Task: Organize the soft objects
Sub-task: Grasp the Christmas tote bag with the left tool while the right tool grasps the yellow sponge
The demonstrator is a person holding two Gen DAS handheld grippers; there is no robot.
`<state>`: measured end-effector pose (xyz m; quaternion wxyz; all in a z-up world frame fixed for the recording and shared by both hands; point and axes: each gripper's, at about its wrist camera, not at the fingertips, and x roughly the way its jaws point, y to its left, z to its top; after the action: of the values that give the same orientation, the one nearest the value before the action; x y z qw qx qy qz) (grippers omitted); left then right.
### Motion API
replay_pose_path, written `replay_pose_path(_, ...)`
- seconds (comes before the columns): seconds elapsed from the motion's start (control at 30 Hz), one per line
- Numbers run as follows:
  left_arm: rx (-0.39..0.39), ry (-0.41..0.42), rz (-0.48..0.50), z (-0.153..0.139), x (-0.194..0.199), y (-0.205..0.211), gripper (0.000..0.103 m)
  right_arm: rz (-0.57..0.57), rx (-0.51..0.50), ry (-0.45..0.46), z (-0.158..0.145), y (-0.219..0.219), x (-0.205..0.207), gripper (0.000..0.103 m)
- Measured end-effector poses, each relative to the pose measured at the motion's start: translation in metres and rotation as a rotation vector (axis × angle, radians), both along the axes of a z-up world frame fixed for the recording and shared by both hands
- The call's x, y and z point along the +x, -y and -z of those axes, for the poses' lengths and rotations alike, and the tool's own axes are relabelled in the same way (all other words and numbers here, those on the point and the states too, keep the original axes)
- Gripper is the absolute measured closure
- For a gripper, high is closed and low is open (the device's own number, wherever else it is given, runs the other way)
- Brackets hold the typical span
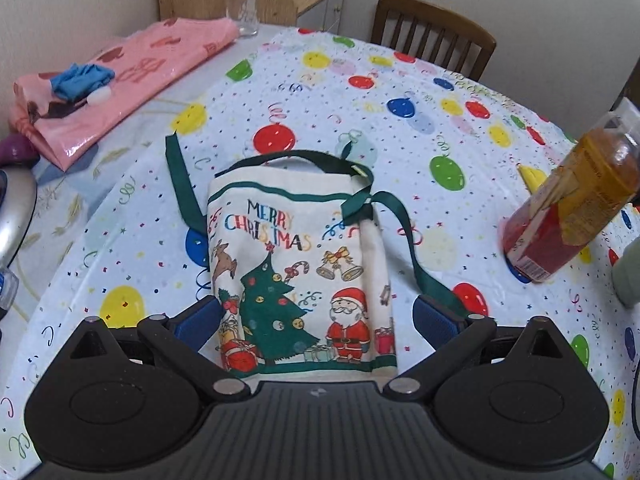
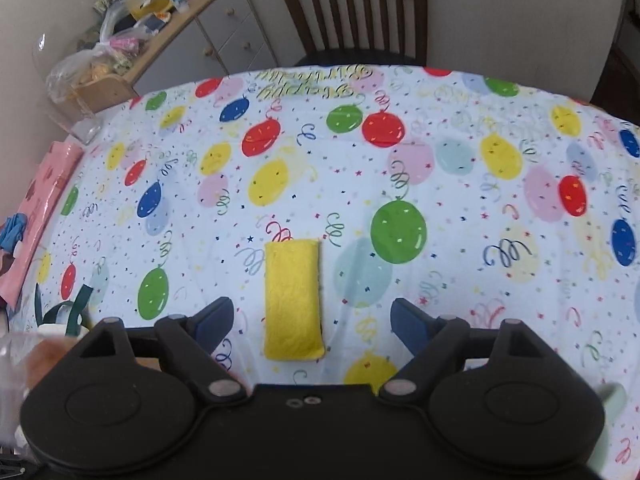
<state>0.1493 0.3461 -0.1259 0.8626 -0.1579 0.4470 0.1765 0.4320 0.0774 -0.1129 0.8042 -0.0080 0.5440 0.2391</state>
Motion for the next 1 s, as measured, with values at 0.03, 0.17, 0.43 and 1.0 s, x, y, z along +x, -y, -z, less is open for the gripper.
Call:
replay_pose_path(0.03, -0.006, -0.006, -0.002, 0.001, 0.001, -0.002, 0.0, -0.009, -0.003, -0.008, 0.003, -0.003, 0.003, 0.018)
replay_pose_path(0.17, -0.025, -0.034, -0.025, 0.009, 0.005, -0.012, 0.0, -0.039, -0.022, -0.028, 0.014, -0.016, 0.009, 0.018)
replay_pose_path(0.43, -0.065, -0.063, -0.033, 0.028, 0.015, -0.015, 0.0, -0.077, -0.076, -0.036, 0.031, -0.034, 0.017, 0.02)
replay_pose_path(1.0, 0.086, -0.094, -0.014, 0.038, 0.028, 0.008, 0.023, -0.205, -0.247, 0.1, 0.033, -0.056, 0.003, 0.059)
